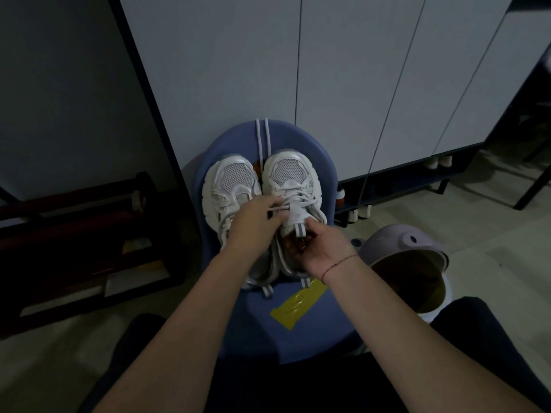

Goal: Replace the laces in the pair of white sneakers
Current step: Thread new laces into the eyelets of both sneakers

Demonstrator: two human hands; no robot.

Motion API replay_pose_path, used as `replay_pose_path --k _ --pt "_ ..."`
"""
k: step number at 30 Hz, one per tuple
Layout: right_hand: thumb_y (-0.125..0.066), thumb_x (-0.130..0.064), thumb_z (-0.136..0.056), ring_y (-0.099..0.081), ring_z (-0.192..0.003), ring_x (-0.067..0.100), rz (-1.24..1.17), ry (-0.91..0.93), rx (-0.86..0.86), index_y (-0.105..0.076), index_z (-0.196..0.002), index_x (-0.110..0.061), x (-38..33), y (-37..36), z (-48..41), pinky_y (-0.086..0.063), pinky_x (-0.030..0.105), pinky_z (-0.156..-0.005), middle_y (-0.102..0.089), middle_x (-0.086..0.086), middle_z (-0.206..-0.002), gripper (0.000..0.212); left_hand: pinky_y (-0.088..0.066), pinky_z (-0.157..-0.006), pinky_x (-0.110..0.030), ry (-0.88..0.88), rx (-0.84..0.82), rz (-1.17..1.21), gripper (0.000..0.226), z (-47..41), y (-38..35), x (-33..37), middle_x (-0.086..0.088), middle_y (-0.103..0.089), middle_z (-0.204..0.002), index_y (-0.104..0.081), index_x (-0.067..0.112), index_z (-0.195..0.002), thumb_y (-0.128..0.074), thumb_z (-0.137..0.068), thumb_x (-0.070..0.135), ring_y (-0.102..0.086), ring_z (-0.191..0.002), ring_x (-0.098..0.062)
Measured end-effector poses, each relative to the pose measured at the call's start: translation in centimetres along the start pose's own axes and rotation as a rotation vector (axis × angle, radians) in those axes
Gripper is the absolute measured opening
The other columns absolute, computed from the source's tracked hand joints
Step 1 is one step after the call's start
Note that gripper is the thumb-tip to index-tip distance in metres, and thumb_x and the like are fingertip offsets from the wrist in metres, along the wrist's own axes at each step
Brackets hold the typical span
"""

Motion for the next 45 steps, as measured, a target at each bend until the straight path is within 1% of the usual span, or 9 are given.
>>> replay_pose_path --k 6,21,27,32,35,38,41,43,45 --pt "-0.04 -0.016 -0.1 -0.056 -0.073 0.022 0.013 -0.016 0.05 -0.057 -0.083 -0.004 -0.1 0.5 -0.2 -0.049 0.033 -0.067 -0.066 0.01 -0.056 0.026 -0.04 -0.069 -0.021 0.035 0.091 0.02 0.01 -0.1 1.4 -0.6 0.004 -0.061 -0.081 -0.072 0.01 -0.096 -0.068 -0.09 0.016 -0.057 -0.077 -0.011" --pt "-0.043 -0.014 -0.1 -0.054 -0.075 0.021 0.039 -0.002 0.091 -0.055 -0.085 -0.006 0.0 0.6 -0.3 -0.044 0.035 -0.091 -0.056 0.009 -0.082 0.021 -0.041 -0.068 -0.019 0.216 0.557 0.093 0.012 1.6 10.8 -5.1 0.007 -0.066 -0.083 -0.075 0.016 -0.096 -0.069 -0.089 0.024 -0.062 -0.08 -0.01" --pt "-0.043 -0.015 -0.1 -0.054 -0.074 0.018 0.108 0.024 0.146 -0.054 -0.094 -0.01 -0.7 1.7 -0.6 -0.047 0.031 -0.067 -0.057 0.006 -0.084 0.014 -0.053 -0.08 -0.029 0.326 0.737 0.168 0.015 2.3 13.2 -8.1 -0.002 -0.073 -0.094 -0.076 0.015 -0.1 -0.066 -0.09 0.02 -0.068 -0.088 -0.02" --pt "-0.045 -0.022 -0.1 -0.058 -0.074 0.019 0.269 -0.029 0.12 -0.054 -0.094 -0.01 -1.1 1.7 0.3 -0.053 0.03 -0.06 -0.06 0.009 -0.086 0.016 -0.053 -0.081 -0.028 0.283 0.525 0.27 0.01 0.9 11.7 -7.9 0.002 -0.071 -0.087 -0.076 0.018 -0.096 -0.069 -0.089 0.019 -0.068 -0.088 -0.016" --pt "-0.045 -0.042 -0.097 -0.061 -0.06 0.022 1.025 -0.03 0.176 -0.062 -0.091 -0.002 -2.9 1.6 1.8 -0.051 0.024 -0.046 -0.066 0.016 -0.08 0.043 -0.05 -0.072 -0.015 0.216 0.371 0.313 0.008 0.5 9.9 -6.2 0.006 -0.07 -0.08 -0.072 0.023 -0.082 -0.071 -0.088 0.019 -0.065 -0.078 -0.004" --pt "-0.051 -0.039 -0.094 -0.056 -0.056 0.02 1.706 0.471 0.273 -0.059 -0.066 -0.008 -7.4 -1.6 3.0 -0.051 0.031 -0.059 -0.063 0.008 -0.067 0.042 -0.046 -0.059 -0.005 0.143 0.206 0.38 0.013 0.5 8.3 -4.0 0.004 -0.067 -0.069 -0.07 0.022 -0.077 -0.071 -0.088 0.016 -0.059 -0.058 0.006" --pt "-0.057 -0.019 -0.092 -0.056 -0.073 0.004 1.49 0.852 -0.024 -0.064 -0.089 -0.019 -7.2 -6.5 4.9 -0.045 0.018 -0.07 -0.063 -0.008 -0.089 0.008 -0.045 -0.058 -0.007 0.057 0.034 0.392 0.009 1.0 6.2 -1.1 0.008 -0.065 -0.06 -0.073 0.018 -0.083 -0.07 -0.088 0.011 -0.057 -0.055 0.004" --pt "-0.057 -0.009 -0.091 -0.055 -0.094 0.002 1.448 0.859 -0.283 -0.058 -0.121 -0.017 -5.0 -8.8 4.7 -0.044 0.013 -0.082 -0.058 -0.005 -0.116 0.031 -0.044 -0.058 -0.009 0.006 -0.062 0.398 0.006 1.5 4.8 0.4 0.004 -0.064 -0.062 -0.073 0.007 -0.091 -0.067 -0.089 0.008 -0.055 -0.055 0.004" --pt "-0.058 -0.009 -0.09 -0.056 -0.089 0.005 1.525 0.885 -0.33 -0.062 -0.114 -0.013 -4.2 -9.3 4.4 -0.045 0.019 -0.078 -0.062 -0.005 -0.101 0.024 -0.045 -0.059 -0.01 -0.016 -0.104 0.412 0.009 1.8 4.3 1.1 0.001 -0.064 -0.065 -0.072 0.002 -0.094 -0.066 -0.09 0.006 -0.055 -0.056 0.002"
Point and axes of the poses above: each hand's wrist, its own z-axis away from the middle knuckle, its own y-axis out of the back of the hand, x = y × z, the point moved 10 cm from there along -z, towards the middle knuckle
